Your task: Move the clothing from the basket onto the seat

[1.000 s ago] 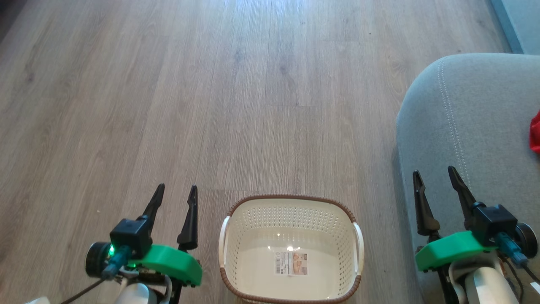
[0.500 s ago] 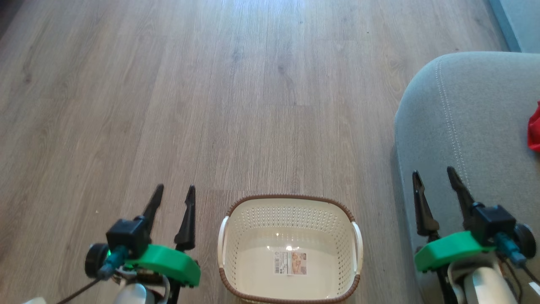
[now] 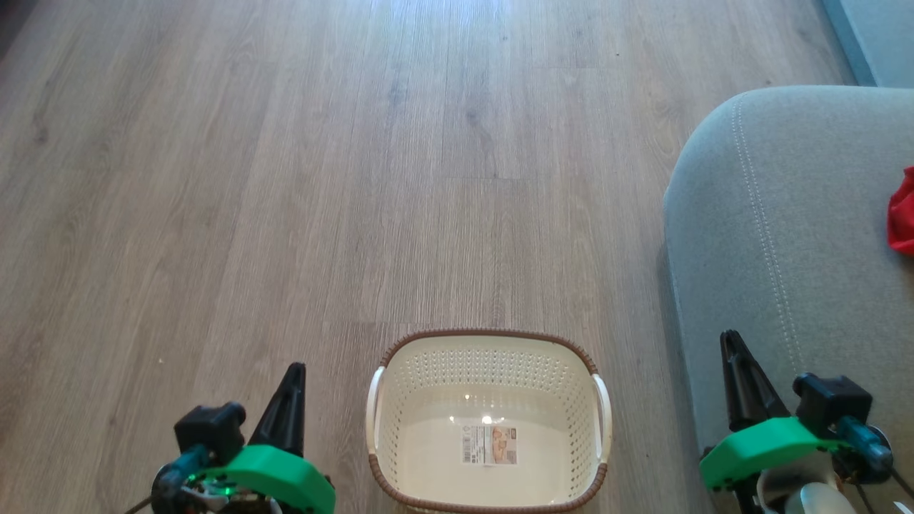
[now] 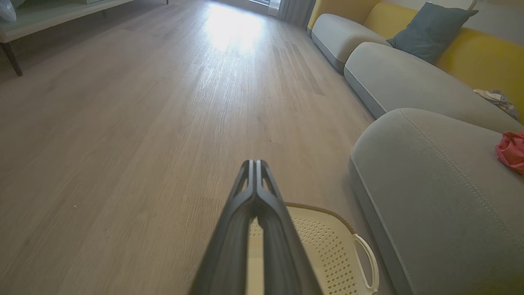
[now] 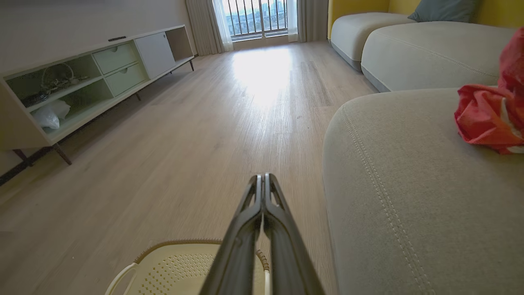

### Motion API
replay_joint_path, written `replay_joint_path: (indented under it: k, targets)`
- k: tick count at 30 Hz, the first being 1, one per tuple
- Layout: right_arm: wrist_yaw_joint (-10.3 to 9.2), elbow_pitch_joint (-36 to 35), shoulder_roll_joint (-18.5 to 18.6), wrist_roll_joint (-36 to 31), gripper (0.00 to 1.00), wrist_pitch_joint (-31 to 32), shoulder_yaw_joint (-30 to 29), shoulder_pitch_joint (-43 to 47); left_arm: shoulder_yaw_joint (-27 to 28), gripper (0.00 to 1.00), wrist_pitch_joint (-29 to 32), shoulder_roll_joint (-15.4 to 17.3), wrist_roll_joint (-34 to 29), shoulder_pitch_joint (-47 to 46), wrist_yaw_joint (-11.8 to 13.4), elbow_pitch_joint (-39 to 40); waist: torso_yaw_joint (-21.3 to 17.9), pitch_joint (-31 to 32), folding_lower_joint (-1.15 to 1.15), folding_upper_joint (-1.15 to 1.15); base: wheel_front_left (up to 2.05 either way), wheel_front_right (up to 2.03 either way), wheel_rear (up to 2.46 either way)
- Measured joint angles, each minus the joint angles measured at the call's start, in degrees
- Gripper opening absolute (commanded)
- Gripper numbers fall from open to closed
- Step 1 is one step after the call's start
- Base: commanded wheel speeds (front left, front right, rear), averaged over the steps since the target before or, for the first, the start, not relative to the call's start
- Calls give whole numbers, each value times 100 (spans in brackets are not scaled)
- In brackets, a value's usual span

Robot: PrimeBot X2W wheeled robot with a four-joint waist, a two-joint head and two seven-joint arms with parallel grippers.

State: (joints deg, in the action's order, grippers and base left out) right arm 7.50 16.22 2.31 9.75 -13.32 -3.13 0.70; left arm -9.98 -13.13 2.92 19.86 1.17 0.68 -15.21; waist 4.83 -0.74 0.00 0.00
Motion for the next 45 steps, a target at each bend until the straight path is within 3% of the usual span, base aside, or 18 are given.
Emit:
replay_joint_path:
  k: [45]
  targets:
    - [0,-12,-1,3249,0,787,-180,-132,459,0,704,21,2921,-120,-301,-14,-193,23,0,0,0,0,0]
